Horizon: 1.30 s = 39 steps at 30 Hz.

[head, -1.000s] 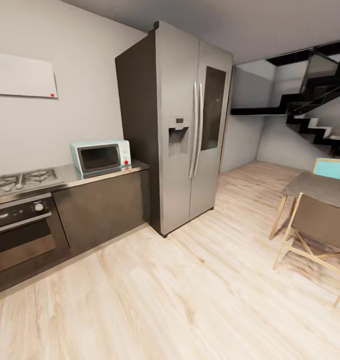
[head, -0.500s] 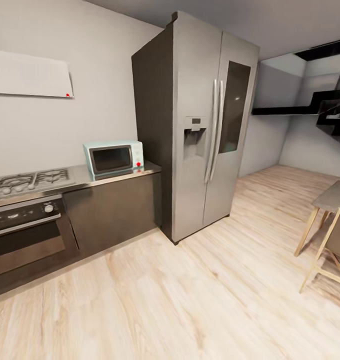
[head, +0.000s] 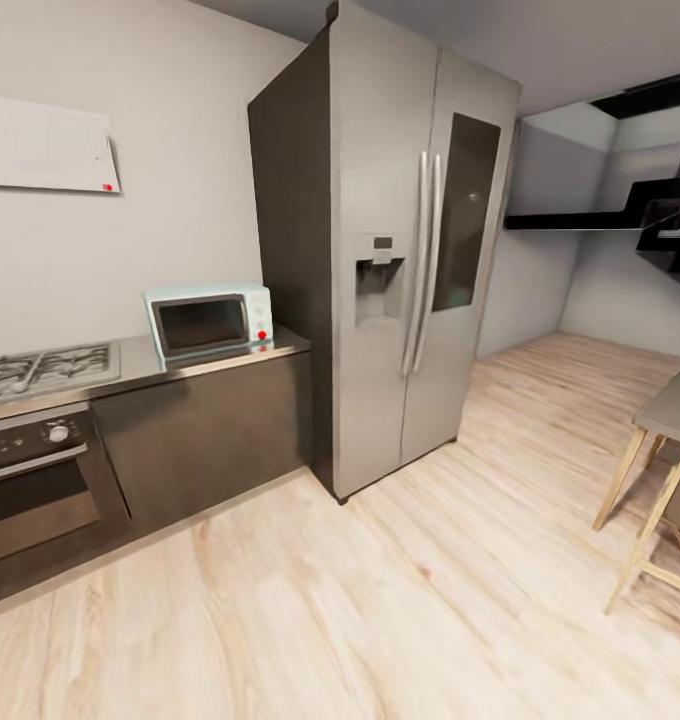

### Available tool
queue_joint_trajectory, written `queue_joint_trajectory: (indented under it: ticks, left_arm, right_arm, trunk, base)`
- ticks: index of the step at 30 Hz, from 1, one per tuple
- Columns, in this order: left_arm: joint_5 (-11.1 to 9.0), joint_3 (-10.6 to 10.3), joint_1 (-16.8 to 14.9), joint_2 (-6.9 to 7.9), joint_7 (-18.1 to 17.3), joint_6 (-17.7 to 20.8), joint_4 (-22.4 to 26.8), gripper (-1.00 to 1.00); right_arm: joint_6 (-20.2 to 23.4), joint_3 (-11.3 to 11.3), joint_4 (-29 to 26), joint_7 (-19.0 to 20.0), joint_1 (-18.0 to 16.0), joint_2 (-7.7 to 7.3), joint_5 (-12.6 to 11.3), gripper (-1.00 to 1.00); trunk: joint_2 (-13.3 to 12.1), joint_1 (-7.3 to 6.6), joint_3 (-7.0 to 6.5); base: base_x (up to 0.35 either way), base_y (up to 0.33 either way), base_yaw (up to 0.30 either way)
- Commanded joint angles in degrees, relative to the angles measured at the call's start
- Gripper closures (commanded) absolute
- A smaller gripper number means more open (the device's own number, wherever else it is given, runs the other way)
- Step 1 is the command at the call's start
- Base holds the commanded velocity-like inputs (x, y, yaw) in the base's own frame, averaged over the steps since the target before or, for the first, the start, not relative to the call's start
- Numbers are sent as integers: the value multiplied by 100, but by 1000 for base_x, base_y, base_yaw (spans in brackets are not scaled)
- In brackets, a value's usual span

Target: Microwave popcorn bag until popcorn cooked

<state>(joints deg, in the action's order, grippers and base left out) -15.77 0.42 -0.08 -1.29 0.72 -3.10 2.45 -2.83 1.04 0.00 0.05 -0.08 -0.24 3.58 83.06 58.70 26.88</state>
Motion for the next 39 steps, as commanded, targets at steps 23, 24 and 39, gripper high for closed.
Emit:
queue_joint_trajectory:
  ticks: [23,24,39]
  left_arm:
    - [-23,3,-1,-1,8,-54,1,-100]
    - [-23,4,-1,0,8,-56,1,-100]
    - [-40,10,-1,6,8,-59,1,-100]
  right_arm:
    - [-33,11,0,4,-1,-35,46,-100]
    - [-33,11,0,4,-1,-36,48,-100]
    - [-34,10,0,-9,-1,-38,49,-100]
  trunk:
    - [2,3,5]
    - [2,3,5]
    - [2,3,5]
  base:
    - [288,-163,242]
    - [288,-163,269]
    - [285,-163,269]
